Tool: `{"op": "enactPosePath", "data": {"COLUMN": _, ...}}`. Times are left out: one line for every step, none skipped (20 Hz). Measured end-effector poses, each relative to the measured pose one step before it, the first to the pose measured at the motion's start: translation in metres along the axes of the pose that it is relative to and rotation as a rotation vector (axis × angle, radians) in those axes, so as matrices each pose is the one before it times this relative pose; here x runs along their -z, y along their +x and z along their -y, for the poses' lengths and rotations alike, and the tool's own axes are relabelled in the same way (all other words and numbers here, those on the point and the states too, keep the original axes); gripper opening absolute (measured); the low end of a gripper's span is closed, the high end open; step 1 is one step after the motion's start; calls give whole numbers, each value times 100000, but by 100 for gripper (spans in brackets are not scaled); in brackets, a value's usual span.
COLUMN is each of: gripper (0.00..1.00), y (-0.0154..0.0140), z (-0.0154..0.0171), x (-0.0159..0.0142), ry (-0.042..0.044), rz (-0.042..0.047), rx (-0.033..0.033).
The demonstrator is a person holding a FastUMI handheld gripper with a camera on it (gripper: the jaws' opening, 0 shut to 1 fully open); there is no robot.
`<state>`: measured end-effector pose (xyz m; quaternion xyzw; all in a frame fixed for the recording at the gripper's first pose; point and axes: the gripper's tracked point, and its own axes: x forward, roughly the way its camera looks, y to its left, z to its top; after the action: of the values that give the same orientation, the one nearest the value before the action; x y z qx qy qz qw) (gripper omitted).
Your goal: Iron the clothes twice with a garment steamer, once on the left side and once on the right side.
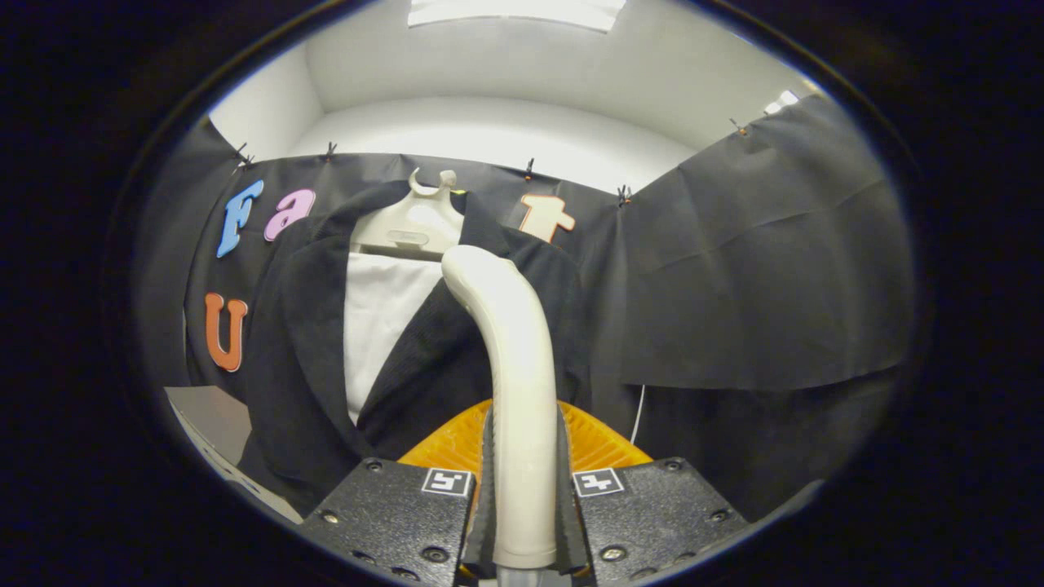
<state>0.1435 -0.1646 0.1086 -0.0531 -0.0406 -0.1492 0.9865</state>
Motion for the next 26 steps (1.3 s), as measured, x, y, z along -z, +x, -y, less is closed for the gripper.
{"op": "enactPosePath", "data": {"gripper": 32, "y": -450, "z": -69, "x": 604, "ry": -376, "rz": -816, "rx": -269}}
{"op": "enactPosePath", "data": {"gripper": 32, "y": -442, "z": -17, "x": 507, "ry": -31, "rz": -621, "rx": -33}}
{"op": "enactPosePath", "data": {"gripper": 32, "y": -334, "z": 8, "x": 546, "ry": -442, "rz": -809, "rx": 136}}
{"op": "enactPosePath", "data": {"gripper": 32, "y": -264, "z": 159, "x": 657, "ry": -40, "rz": -793, "rx": 617}}
{"op": "enactPosePath", "data": {"gripper": 32, "y": -227, "z": -48, "x": 694, "ry": 102, "rz": -1365, "rx": 489}}
{"op": "enactPosePath", "data": {"gripper": 32, "y": -301, "z": -205, "x": 959, "ry": -481, "rz": -1999, "rx": 448}}
{"op": "enactPosePath", "data": {"gripper": 32, "y": -173, "z": -282, "x": 939, "ry": -966, "rz": -1969, "rx": -75}}
{"op": "enactPosePath", "data": {"gripper": 32, "y": -317, "z": -237, "x": 701, "ry": -606, "rz": -1180, "rx": -328}}
{"op": "enactPosePath", "data": {"gripper": 32, "y": -184, "z": -86, "x": 503, "ry": -536, "rz": -531, "rx": 297}}
{"op": "enactPosePath", "data": {"gripper": 32, "y": -443, "z": 218, "x": -20, "ry": -502, "rz": -309, "rx": 595}}
{"op": "enactPosePath", "data": {"gripper": 32, "y": -216, "z": 89, "x": 500, "ry": -92, "rz": -518, "rx": 944}}
{"op": "enactPosePath", "data": {"gripper": 32, "y": -153, "z": 15, "x": 729, "ry": 316, "rz": -1119, "rx": 915}}
{"op": "enactPosePath", "data": {"gripper": 32, "y": -55, "z": -62, "x": 982, "ry": -302, "rz": -1900, "rx": 969}}
{"op": "enactPosePath", "data": {"gripper": 32, "y": -164, "z": -45, "x": 1160, "ry": -1066, "rz": -1957, "rx": 702}}
{"op": "enactPosePath", "data": {"gripper": 32, "y": -213, "z": -29, "x": 936, "ry": -1146, "rz": -1046, "rx": 822}}
{"op": "enactPosePath", "data": {"gripper": 32, "y": -1305, "z": 997, "x": -247, "ry": -1529, "rz": -506, "rx": 1060}}
{"op": "enactPosePath", "data": {"gripper": 32, "y": -147, "z": -71, "x": 530, "ry": -980, "rz": -427, "rx": 610}}
{"op": "enactPosePath", "data": {"gripper": 32, "y": -382, "z": -45, "x": 714, "ry": -467, "rz": -657, "rx": 79}}
{"op": "enactPosePath", "data": {"gripper": 32, "y": -287, "z": -96, "x": 777, "ry": -400, "rz": -1315, "rx": -64}}
{"op": "enactPosePath", "data": {"gripper": 32, "y": -331, "z": 7, "x": 936, "ry": -535, "rz": -1611, "rx": 6}}
{"op": "enactPosePath", "data": {"gripper": 32, "y": -295, "z": -57, "x": 854, "ry": -831, "rz": -1676, "rx": 206}}
{"op": "enactPosePath", "data": {"gripper": 32, "y": -342, "z": 25, "x": 667, "ry": -665, "rz": -1362, "rx": -86}}
{"op": "enactPosePath", "data": {"gripper": 32, "y": -252, "z": -61, "x": 694, "ry": -644, "rz": -1216, "rx": -169}}
{"op": "enactPosePath", "data": {"gripper": 32, "y": -331, "z": -52, "x": 757, "ry": 20, "rz": -1687, "rx": -297}}
{"op": "enactPosePath", "data": {"gripper": 32, "y": -372, "z": -189, "x": 877, "ry": 1070, "rz": -2114, "rx": -608}}
{"op": "enactPosePath", "data": {"gripper": 32, "y": -272, "z": -335, "x": 1008, "ry": 62, "rz": -1922, "rx": -800}}
